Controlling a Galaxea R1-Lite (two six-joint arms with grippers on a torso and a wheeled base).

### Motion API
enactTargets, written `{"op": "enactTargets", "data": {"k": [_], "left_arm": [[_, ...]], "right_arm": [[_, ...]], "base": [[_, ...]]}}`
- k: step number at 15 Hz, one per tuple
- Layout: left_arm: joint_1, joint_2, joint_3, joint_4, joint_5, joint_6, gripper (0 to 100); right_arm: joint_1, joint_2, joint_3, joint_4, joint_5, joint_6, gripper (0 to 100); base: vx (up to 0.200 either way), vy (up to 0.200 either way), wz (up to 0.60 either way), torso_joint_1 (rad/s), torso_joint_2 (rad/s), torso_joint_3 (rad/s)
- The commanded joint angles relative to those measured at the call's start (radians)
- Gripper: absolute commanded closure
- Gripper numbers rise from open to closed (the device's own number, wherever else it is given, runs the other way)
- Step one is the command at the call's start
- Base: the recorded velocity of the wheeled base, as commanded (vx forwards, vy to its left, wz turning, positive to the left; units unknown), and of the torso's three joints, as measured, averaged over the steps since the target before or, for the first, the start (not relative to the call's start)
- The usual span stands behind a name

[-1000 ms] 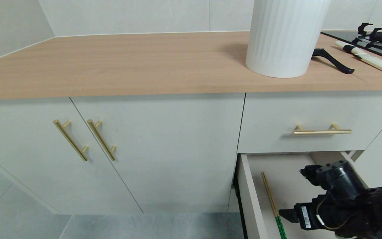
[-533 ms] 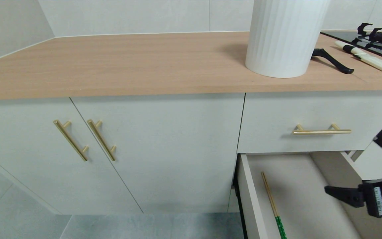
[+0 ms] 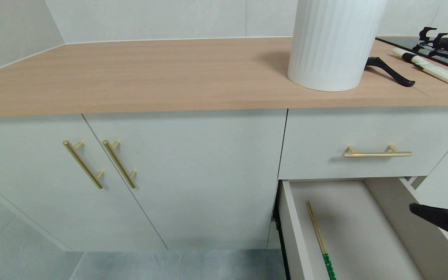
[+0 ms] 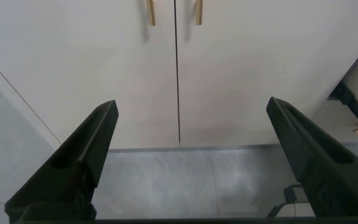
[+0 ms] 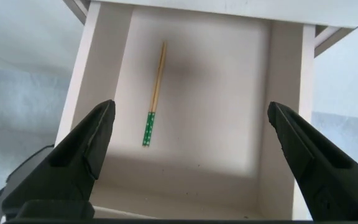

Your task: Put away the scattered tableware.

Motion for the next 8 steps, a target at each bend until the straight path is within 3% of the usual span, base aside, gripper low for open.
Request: {"op": "enactTargets", "data": {"k": [1, 4, 8], "left_arm": [[0.000, 0.002, 0.000, 0.000, 0.000, -0.001, 0], [0.000, 0.002, 0.000, 0.000, 0.000, 0.000, 0], [0.000, 0.002, 0.000, 0.000, 0.000, 0.000, 0]], "right_arm": [[0.001, -0.010, 0.002, 0.000, 0.000, -0.001, 0], [0.001, -0.010, 0.011, 0.000, 0.000, -0.013, 0], [0.001, -0.014, 0.016, 0.000, 0.002, -0.022, 0]], "base": [[0.000, 0.000, 0.00, 0.000, 0.00, 0.000], [0.000, 0.000, 0.00, 0.009, -0.03, -0.014], [0.000, 0.000, 0.00, 0.077, -0.24, -0.253]]}}
